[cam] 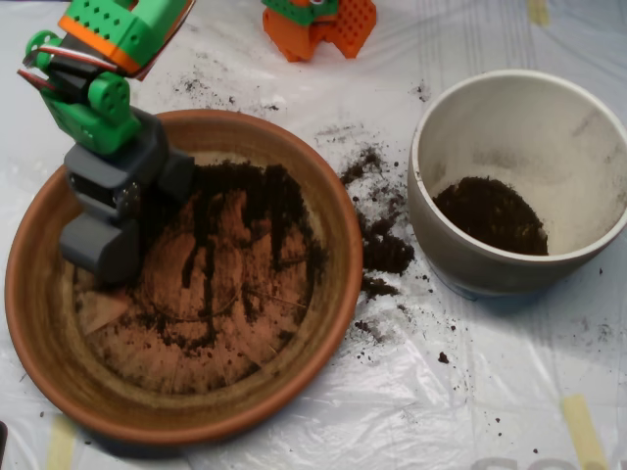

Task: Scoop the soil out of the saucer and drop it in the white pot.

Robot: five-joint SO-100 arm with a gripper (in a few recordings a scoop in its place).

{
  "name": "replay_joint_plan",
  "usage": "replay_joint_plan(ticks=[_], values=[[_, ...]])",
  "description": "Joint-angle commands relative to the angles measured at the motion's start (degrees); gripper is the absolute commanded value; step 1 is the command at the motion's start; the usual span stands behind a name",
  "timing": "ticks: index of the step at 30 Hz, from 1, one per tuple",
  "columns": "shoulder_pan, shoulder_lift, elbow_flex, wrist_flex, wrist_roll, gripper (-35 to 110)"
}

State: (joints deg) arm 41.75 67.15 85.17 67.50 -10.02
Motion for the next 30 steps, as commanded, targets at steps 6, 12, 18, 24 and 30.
replay_joint_plan(ticks=[6,12,18,24,30], values=[[0.0,7.3,8.4,-1.1,-2.3,13],[-3.6,16.5,20.4,-5.6,-2.4,8],[-8.2,19.4,23.7,-5.2,-1.4,0],[-12.4,20.8,19.4,-1.1,0.6,-1],[-16.2,25.5,10.7,5.0,3.9,-1]])
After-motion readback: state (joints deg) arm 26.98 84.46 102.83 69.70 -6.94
